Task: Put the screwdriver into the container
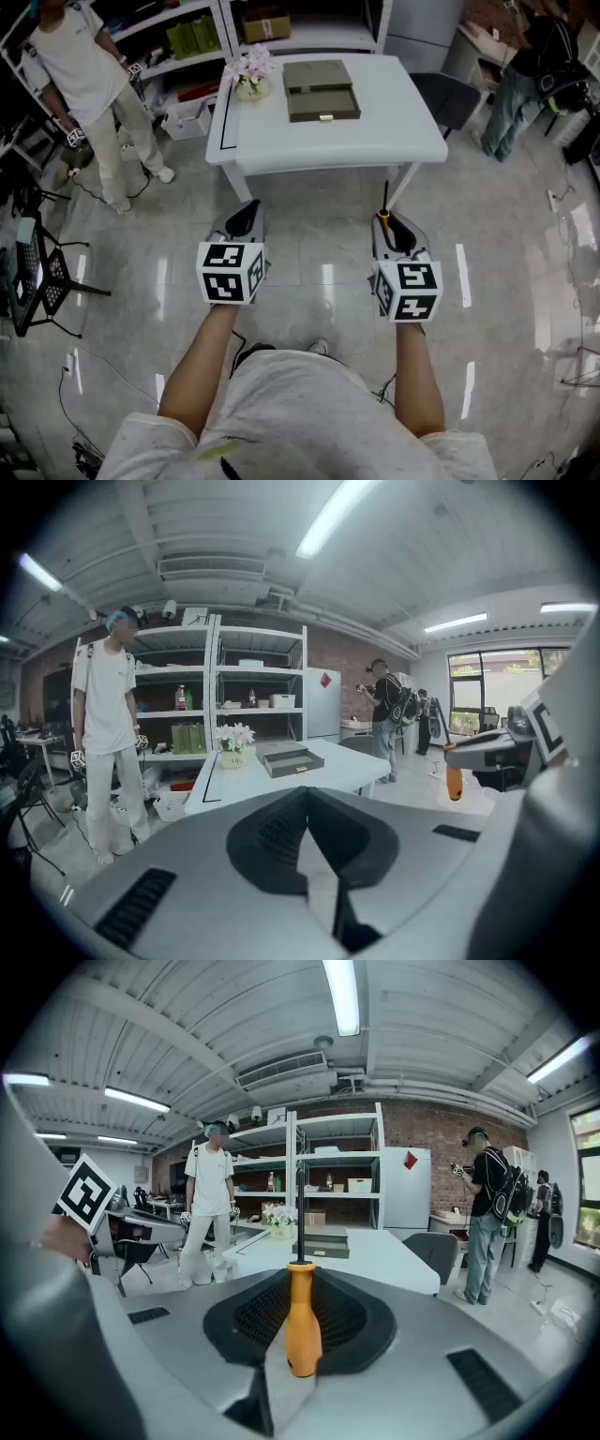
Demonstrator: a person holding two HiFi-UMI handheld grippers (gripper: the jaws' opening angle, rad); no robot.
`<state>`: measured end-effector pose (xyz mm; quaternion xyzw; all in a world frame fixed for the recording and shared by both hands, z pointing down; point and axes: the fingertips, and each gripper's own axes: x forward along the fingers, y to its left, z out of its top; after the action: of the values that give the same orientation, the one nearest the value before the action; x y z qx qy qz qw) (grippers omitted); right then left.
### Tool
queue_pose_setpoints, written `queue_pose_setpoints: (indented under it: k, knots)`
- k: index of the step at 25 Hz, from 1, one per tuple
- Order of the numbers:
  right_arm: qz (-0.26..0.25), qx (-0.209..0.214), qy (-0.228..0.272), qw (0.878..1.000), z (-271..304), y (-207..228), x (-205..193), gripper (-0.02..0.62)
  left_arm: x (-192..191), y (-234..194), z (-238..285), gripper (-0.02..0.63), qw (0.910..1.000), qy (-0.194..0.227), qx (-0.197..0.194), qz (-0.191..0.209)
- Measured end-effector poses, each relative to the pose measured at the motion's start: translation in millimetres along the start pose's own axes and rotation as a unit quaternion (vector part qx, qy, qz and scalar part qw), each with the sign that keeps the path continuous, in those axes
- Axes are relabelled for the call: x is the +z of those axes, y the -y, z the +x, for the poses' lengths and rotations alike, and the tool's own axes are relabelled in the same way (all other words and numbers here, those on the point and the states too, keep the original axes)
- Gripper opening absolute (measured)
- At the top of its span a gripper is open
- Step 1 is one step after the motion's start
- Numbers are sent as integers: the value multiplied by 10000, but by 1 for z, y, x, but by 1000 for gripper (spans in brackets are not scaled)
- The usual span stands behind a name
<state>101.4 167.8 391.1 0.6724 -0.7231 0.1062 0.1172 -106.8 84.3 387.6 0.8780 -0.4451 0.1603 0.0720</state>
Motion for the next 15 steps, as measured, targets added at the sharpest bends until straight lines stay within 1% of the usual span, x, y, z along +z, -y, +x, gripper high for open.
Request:
queue_pose_setpoints:
  k: [8, 15]
  knots:
    - [97, 151, -23, 9998, 3, 17, -4, 74, 3, 15, 16, 3, 10000, -62, -6, 24]
    - [99, 146, -110, 9998, 24, 30, -9, 74, 7, 15, 52, 3, 9999, -84, -123, 36]
